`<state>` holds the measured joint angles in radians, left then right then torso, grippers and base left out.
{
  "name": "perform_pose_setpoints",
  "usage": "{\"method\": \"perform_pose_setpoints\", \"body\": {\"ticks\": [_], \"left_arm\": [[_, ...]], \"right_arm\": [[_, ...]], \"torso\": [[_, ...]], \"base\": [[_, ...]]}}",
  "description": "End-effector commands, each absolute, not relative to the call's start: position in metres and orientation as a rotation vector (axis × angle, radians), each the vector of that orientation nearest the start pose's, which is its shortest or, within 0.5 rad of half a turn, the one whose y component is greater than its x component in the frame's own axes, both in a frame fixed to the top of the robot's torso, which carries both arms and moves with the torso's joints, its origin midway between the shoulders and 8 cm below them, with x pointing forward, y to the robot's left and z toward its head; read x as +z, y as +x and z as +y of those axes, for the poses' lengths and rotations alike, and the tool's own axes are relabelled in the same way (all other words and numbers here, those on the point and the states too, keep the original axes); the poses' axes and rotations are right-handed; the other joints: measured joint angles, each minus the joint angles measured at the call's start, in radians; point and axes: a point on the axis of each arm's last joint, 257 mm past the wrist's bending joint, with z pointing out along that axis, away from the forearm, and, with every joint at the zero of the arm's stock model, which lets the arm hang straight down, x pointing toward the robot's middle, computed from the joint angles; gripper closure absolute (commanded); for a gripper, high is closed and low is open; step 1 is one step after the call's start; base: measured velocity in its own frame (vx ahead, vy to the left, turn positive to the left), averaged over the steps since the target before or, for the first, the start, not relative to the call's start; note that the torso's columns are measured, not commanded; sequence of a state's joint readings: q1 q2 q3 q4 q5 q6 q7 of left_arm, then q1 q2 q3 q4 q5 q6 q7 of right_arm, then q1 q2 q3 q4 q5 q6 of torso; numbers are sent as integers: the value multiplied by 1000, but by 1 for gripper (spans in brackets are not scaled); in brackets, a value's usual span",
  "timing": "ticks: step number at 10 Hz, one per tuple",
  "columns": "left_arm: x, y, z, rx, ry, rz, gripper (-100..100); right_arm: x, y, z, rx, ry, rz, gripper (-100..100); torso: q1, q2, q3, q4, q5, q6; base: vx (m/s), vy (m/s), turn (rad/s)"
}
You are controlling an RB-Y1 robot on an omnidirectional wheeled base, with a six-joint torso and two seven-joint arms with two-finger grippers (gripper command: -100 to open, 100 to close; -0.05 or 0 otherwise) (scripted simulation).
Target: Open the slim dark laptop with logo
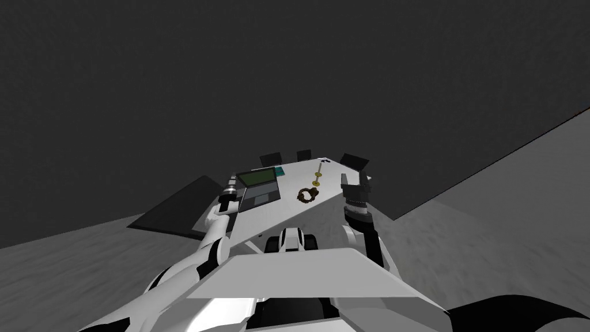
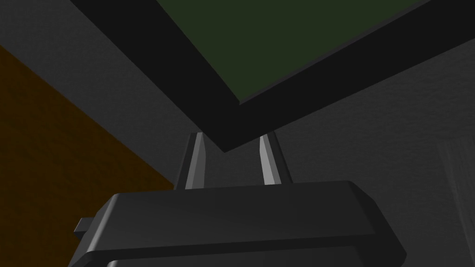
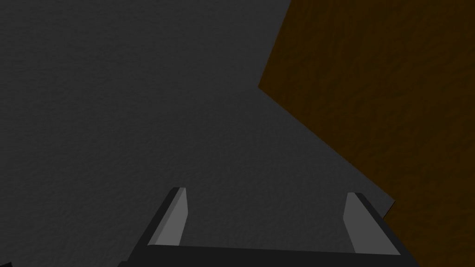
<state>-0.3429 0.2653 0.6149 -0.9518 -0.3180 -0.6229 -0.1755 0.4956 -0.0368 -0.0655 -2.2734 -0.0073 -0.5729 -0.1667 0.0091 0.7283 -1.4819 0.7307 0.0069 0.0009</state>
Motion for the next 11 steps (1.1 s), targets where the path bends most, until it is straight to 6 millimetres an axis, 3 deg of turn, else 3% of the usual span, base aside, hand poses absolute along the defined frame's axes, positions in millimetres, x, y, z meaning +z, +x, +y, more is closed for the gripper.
{"method": "perform_pose_setpoints", "body": {"ticks": [1, 2, 3, 4, 5, 7, 8, 9, 10, 11], "left_arm": [[-151, 538, 480, -636, -741, 914, 100], [-138, 538, 485, -629, -723, 906, 100], [-154, 519, 485, -628, -732, 889, 100], [-147, 517, 481, -639, -705, 871, 100], [-164, 501, 483, -633, -729, 861, 100], [-155, 493, 478, -646, -684, 835, 100], [-175, 474, 482, -632, -712, 831, 100], [-167, 470, 477, -644, -679, 810, 100], [-179, 453, 478, -637, -696, 793, 100], [-179, 447, 476, -637, -679, 788, 100]], "right_arm": [[38, 329, -294, 1418, 627, 547, 0], [38, 329, -294, 1418, 627, 547, 0], [38, 329, -294, 1418, 627, 547, 0], [38, 329, -294, 1418, 627, 547, 0], [38, 329, -294, 1418, 627, 547, 0], [38, 329, -294, 1418, 627, 547, 0], [38, 329, -294, 1418, 627, 547, 0], [38, 329, -294, 1418, 627, 547, 0], [38, 329, -294, 1418, 627, 547, 0], [38, 329, -294, 1418, 627, 547, 0]], "torso": [[-1, 1, 1, 0, 0, -2], [-3, 3, 2, 0, 0, 0], [-3, 4, 3, 2, -2, 1], [-2, 1, 2, -1, 1, 1], [-2, -1, 0, 0, 0, 1], [-2, -5, -2, -3, 1, 3], [-3, -4, -1, 0, -1, 3], [-1, -3, -4, -3, 3, 1], [-1, -3, -6, -3, 3, 2], [-2, -3, -6, -2, 2, 2]], "base": [[72, 8, 131], [18, -2, 24], [55, 20, -78], [58, 21, -43], [83, 30, -56], [19, 12, -28], [-1, 21, -63], [-1, 14, -57], [-4, 25, -103], [-3, 19, -57]]}}
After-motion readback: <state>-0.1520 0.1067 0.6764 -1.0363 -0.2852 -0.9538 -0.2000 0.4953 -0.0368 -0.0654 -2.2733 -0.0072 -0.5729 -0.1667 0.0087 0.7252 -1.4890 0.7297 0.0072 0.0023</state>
